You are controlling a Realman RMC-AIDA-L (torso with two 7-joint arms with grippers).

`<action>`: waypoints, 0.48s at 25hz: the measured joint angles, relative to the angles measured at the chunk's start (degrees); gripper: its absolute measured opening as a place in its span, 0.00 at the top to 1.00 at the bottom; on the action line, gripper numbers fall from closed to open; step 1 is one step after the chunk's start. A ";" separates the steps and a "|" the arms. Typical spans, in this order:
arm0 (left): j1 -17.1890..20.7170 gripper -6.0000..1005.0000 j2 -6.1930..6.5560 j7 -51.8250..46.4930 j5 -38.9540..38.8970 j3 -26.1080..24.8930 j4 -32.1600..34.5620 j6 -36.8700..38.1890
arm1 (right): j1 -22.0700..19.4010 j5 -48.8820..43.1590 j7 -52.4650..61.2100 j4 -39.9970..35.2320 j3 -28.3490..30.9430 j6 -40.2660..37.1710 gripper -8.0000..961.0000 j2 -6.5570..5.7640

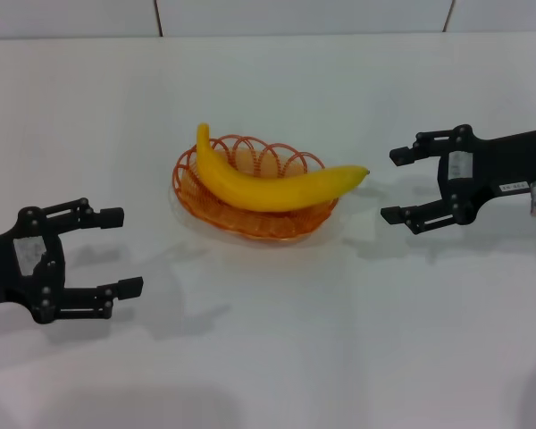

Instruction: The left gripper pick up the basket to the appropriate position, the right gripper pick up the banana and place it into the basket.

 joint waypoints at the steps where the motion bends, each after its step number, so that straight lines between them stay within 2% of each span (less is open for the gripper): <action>1: 0.00 0.12 0.00 0.00 0.00 0.00 0.00 -0.02 | 0.00 0.00 0.00 0.00 0.00 0.00 0.11 0.00; 12: -0.21 0.12 -0.27 0.38 0.00 0.00 0.00 0.01 | 0.00 0.05 -0.13 0.00 0.00 0.00 0.11 0.44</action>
